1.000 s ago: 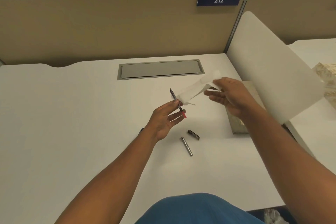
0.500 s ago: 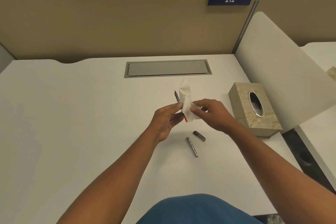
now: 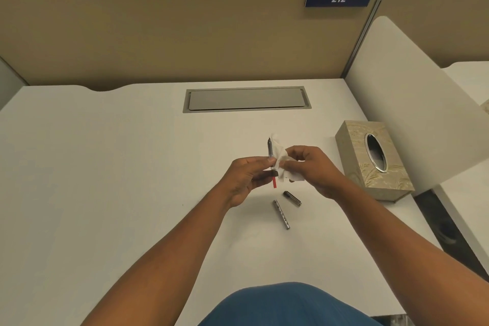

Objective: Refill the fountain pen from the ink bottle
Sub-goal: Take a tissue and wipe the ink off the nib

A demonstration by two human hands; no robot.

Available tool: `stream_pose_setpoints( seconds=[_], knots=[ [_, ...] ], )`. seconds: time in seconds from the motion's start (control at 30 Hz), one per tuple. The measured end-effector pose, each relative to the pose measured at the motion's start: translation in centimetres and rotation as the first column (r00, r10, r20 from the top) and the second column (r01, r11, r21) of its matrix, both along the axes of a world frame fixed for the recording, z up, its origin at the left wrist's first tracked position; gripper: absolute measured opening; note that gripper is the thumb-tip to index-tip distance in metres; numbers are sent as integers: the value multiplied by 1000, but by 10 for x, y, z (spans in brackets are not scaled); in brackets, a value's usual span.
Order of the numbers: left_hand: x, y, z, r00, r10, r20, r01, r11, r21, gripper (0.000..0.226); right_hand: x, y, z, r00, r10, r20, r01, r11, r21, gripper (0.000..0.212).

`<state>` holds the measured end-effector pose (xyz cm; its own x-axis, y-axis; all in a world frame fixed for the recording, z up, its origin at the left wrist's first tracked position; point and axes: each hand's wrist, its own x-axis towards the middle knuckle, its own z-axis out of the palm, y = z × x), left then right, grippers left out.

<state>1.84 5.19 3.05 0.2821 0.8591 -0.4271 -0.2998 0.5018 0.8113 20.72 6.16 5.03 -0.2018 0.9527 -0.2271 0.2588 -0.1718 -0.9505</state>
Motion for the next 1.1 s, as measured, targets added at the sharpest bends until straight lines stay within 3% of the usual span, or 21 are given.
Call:
stream_pose_setpoints(
  seconds=[0.2,0.43,0.6,0.67,0.8,0.9,0.97,1.1],
  knots=[
    [-3,2,2,997,23,-73,-20,999,47,18,7,9,0,986,-125,-107,108,983,-151,7],
    [-15,3,3,987,-68,-147,77,995,63,18,10,15,8,990,-71,-125,38,968,-248,6],
    [-15,0,3,977,-151,-154,160,986,54,17,9,16,5,979,-50,-200,-12,954,-298,32],
    [-16,0,2,975,-170,-144,178,983,44,16,8,16,3,966,-53,-252,-29,950,-312,32],
    [-18,-1,2,974,-169,-151,177,983,40,17,6,18,1,901,-161,-404,9,936,-352,19],
    [-19,0,0,978,-148,-150,155,987,34,19,9,19,-1,777,-210,-593,-69,909,-412,33],
    [-20,0,-2,981,-130,-144,136,990,32,22,12,17,0,742,-148,-654,-156,910,-384,42],
    [-22,-1,-3,982,-117,-146,124,992,37,25,10,13,0,816,49,-576,-231,941,-247,41]
  ],
)
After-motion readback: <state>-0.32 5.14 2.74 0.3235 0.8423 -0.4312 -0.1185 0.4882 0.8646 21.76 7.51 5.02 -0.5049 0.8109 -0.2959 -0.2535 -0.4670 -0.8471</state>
